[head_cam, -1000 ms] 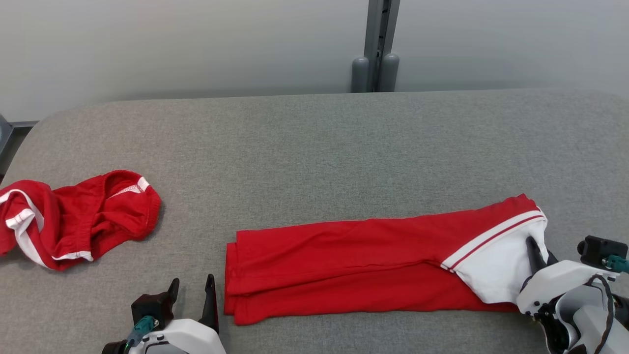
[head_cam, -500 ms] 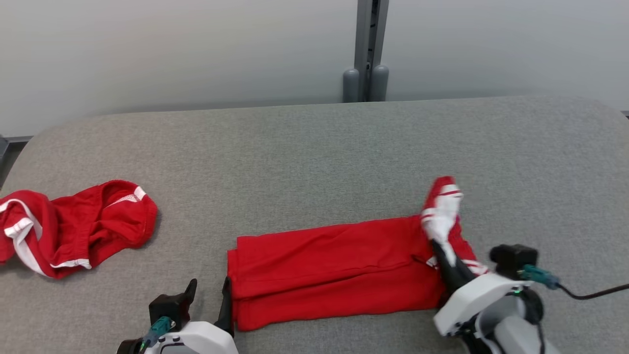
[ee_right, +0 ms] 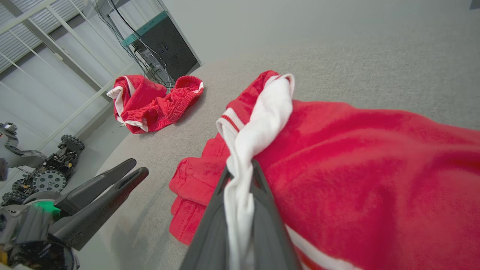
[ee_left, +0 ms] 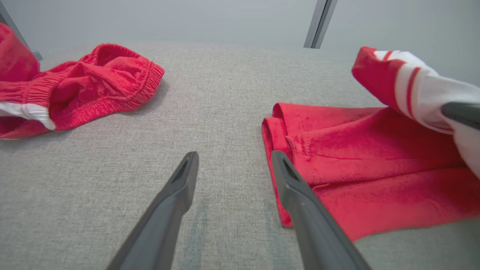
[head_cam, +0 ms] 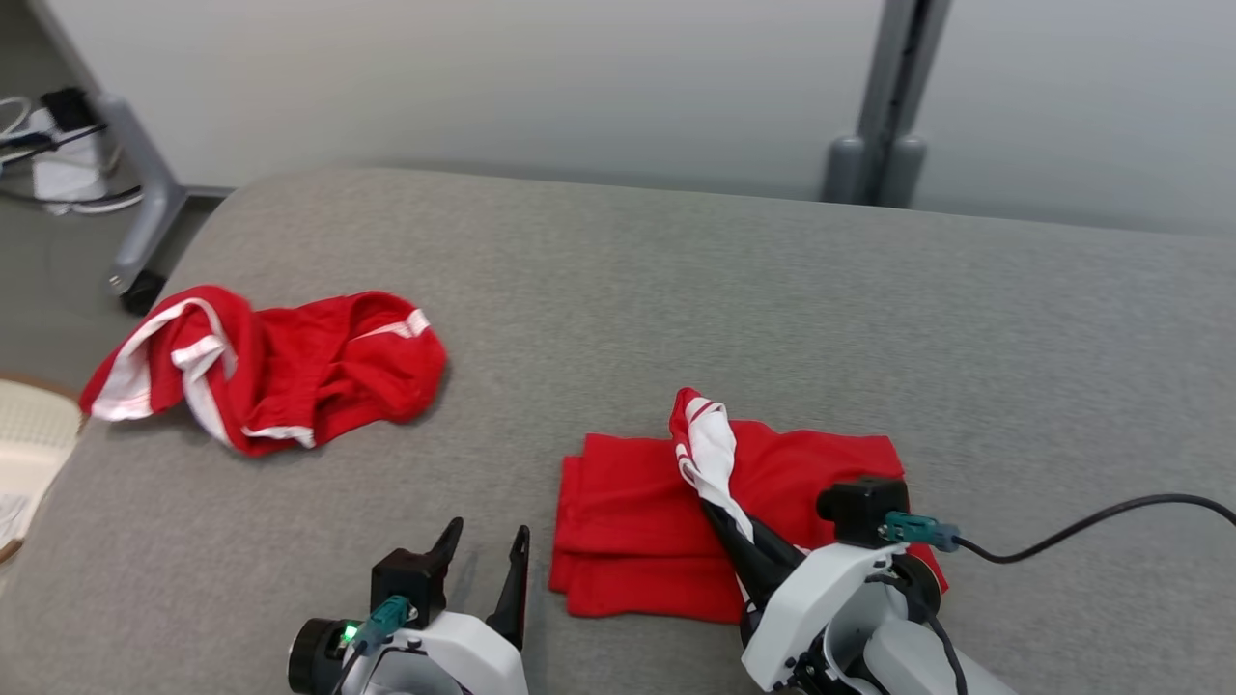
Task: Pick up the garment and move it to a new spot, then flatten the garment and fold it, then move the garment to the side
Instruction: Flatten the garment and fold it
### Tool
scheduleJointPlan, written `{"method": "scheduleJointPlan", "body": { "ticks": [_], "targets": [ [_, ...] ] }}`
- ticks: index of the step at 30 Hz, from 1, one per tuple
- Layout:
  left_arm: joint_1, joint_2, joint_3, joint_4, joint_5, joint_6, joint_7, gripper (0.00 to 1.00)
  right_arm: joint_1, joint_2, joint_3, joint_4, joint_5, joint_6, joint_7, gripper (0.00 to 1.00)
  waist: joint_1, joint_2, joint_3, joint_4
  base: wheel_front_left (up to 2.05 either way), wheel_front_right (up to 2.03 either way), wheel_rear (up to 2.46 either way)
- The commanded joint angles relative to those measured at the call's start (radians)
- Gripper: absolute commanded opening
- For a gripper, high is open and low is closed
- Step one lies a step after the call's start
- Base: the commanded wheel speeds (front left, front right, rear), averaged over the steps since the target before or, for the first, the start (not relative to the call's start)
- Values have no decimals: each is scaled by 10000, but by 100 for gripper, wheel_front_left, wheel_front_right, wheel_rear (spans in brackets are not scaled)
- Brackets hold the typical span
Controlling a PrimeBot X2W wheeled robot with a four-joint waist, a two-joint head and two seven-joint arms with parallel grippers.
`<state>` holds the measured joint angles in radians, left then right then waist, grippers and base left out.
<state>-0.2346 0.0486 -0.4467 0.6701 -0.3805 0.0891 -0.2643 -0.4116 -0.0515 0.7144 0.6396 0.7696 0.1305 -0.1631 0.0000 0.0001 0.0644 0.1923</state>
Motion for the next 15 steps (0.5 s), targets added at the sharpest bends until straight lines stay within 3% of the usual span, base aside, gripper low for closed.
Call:
{"method": "scheduleJointPlan", "body": {
  "ticks": [1,8,9,10,15],
  "targets": [
    [-195,40,-131,-24,-110,18,2,100,-180,-22,134,125,113,4,22,0,0,-1,109,513,0,0,0],
    [-288,39,-621,-5,-388,181,2,100,-745,-31,1068,516,861,4,-276,0,0,-1,215,1055,0,0,0],
    [-295,39,-655,3,-417,200,2,100,-834,-35,1108,653,948,4,-349,19,0,-1,221,1074,0,0,0],
    [-300,39,-677,15,-427,237,2,100,-961,-36,1134,750,986,4,-494,100,0,-1,222,1080,0,0,0],
    [-331,39,-570,58,-480,346,2,100,-1252,-33,1086,958,1037,4,-902,100,0,-1,210,834,0,0,0]
  ]
}}
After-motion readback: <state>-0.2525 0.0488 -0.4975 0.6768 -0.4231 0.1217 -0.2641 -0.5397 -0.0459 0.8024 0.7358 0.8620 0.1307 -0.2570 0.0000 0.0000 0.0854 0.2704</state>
